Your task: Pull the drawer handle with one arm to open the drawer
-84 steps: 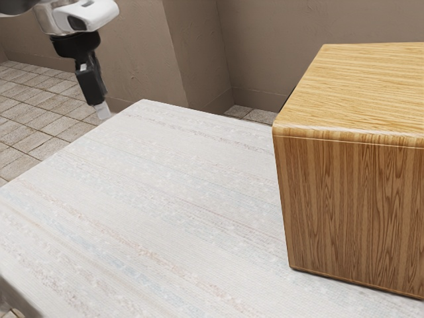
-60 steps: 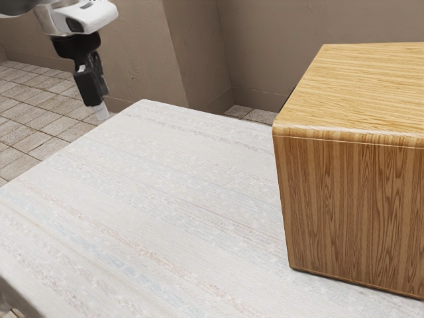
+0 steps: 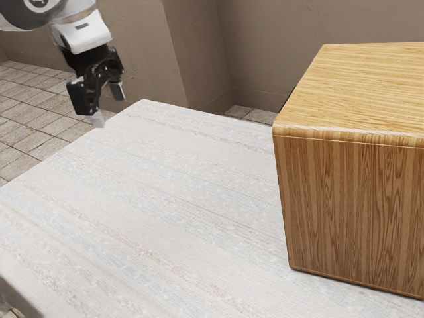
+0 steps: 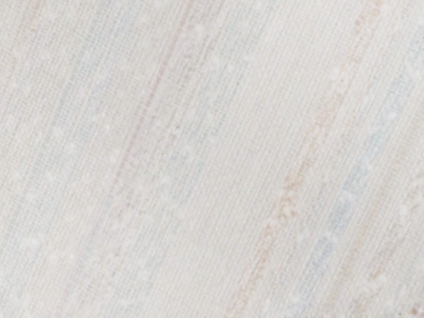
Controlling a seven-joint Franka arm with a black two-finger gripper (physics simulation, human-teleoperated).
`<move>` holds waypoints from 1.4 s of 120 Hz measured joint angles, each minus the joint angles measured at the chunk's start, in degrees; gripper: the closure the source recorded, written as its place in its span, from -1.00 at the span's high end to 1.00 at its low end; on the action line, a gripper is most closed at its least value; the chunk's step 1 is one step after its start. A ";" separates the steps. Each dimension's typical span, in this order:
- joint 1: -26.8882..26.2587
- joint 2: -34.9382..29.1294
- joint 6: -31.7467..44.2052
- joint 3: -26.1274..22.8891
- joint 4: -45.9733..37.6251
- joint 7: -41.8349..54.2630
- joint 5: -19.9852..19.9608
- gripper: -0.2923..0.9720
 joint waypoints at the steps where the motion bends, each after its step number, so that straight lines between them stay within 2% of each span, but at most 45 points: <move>1: -0.01 0.14 0.22 -0.15 0.16 0.96 -0.01 0.53; 15: -0.15 2.82 3.68 -3.90 1.76 14.68 -0.68 0.53; 30: 0.55 6.36 7.24 -5.31 3.85 28.67 -2.62 0.53; 47: 3.14 11.23 9.61 -8.39 10.15 42.94 -8.73 0.45; 64: 3.42 15.76 11.08 -10.67 15.74 54.76 -15.42 0.26; 86: 2.90 19.45 14.55 -15.34 17.08 67.06 -18.74 0.14; 131: 1.05 24.55 21.67 -20.94 19.17 83.26 -19.70 0.05; 168: 0.09 28.28 25.30 -25.66 19.09 83.31 -19.76 0.01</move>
